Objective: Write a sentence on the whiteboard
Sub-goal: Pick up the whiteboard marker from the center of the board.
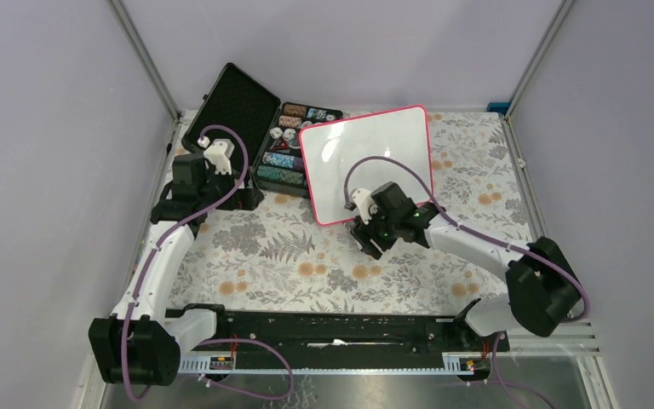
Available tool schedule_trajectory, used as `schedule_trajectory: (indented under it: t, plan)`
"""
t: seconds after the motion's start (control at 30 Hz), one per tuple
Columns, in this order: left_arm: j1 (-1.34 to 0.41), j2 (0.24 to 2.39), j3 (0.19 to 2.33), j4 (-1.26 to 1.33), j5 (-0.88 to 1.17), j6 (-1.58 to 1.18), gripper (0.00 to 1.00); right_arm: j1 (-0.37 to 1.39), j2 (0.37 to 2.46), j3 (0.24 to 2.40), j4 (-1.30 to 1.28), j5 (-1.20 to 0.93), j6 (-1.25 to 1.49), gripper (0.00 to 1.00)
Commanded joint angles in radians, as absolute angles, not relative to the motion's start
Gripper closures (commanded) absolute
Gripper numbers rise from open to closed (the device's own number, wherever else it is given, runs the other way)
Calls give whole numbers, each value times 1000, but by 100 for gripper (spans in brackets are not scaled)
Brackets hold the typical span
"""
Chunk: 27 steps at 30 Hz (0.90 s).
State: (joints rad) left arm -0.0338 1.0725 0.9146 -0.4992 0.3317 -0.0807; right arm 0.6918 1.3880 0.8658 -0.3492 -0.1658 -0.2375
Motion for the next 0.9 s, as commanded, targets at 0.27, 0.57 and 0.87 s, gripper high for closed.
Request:
schedule_trajectory:
  t: [0.27,0.57,0.87]
  plan:
    - [-31,1083,967,-464,355,-105,1,823,1559,899,-180,-57,-200,39]
    - [-31,1078,961,-464,354,-100,1,830,1663,929,-122,17,-205,50]
    - [-31,1088,984,-468,357,-63,1,828,1674,927,-294,9,-227,75]
